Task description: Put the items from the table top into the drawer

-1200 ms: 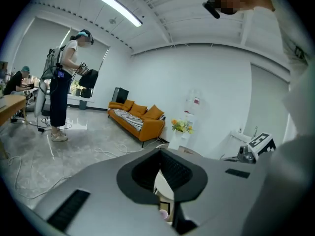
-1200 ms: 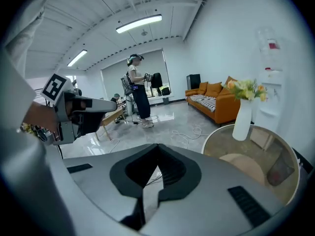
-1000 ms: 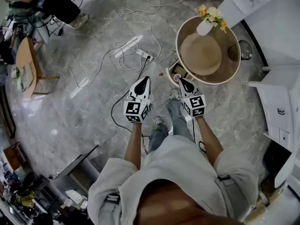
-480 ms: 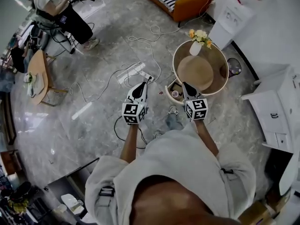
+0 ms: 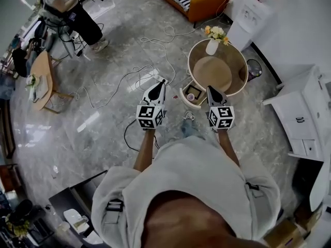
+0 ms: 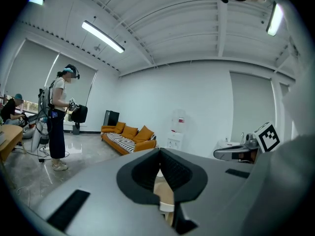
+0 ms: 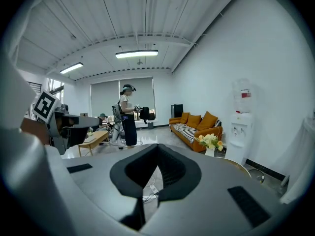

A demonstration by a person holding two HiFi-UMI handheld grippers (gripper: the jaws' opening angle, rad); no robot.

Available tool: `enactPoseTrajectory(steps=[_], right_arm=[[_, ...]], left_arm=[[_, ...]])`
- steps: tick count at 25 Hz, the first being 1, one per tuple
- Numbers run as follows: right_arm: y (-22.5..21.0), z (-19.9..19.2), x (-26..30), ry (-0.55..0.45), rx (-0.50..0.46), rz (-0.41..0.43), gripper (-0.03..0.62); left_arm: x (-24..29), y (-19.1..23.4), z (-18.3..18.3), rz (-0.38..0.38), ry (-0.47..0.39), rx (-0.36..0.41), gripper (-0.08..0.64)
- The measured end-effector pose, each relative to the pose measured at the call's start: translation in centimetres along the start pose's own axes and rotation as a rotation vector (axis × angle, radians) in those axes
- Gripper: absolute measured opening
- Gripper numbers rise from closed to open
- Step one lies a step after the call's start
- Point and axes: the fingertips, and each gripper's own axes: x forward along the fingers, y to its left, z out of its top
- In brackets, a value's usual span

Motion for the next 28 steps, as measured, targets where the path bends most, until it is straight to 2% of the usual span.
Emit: enactPoseTrajectory(steps=[10, 28], right_arm=[[0.1, 0.7, -1.0, -0.022, -0.029, -0.008, 0.023], [0.2, 1.9, -0.5, -0.027, -0.074, -0.002, 0.023]], left_arm=[[-0.9, -1.3, 0.2, -0.023, -0.015, 0.010, 0.015], [-1.6, -0.4, 0.4, -0.001, -0.013, 0.009, 0.015]])
